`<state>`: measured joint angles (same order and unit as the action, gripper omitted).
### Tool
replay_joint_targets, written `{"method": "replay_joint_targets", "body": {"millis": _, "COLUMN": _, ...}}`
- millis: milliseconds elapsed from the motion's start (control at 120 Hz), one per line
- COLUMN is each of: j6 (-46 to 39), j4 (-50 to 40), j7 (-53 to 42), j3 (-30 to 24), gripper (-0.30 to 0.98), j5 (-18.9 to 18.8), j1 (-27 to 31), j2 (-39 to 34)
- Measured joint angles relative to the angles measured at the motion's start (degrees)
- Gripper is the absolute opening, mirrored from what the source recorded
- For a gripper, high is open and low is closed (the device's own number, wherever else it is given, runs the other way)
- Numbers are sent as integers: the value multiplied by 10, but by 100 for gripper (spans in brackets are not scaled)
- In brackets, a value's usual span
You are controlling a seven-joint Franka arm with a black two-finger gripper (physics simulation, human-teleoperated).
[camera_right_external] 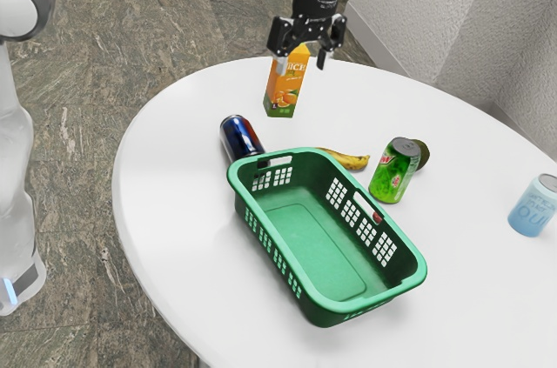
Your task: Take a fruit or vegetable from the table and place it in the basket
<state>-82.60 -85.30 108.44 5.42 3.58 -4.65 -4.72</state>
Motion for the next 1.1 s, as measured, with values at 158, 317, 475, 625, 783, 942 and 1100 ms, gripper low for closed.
{"method": "replay_joint_targets", "body": {"millis": 158, "j6": 0, "j4": 1, "j7": 55, "j3": -12, "gripper": 69, "j5": -19, "j1": -8, "j2": -1}}
{"method": "replay_joint_targets", "body": {"millis": 317, "j6": 1, "j4": 0, "j7": 36, "j3": 6, "gripper": 69, "j5": -23, "j1": -16, "j2": -2}}
{"method": "replay_joint_targets", "body": {"millis": 475, "j6": -2, "j4": 68, "j7": -109, "j3": 12, "gripper": 69, "j5": -27, "j1": 0, "j2": 74}}
{"method": "replay_joint_targets", "body": {"millis": 625, "j6": -12, "j4": 136, "j7": -276, "j3": 12, "gripper": 69, "j5": -24, "j1": 30, "j2": 149}}
{"method": "replay_joint_targets", "body": {"millis": 783, "j6": -21, "j4": 140, "j7": -429, "j3": -13, "gripper": 69, "j5": -24, "j1": 31, "j2": 163}}
{"method": "replay_joint_targets", "body": {"millis": 942, "j6": -28, "j4": 139, "j7": -564, "j3": -22, "gripper": 69, "j5": -35, "j1": 56, "j2": 173}}
{"method": "replay_joint_targets", "body": {"millis": 1100, "j6": -31, "j4": 137, "j7": -691, "j3": -19, "gripper": 69, "j5": -50, "j1": 68, "j2": 185}}
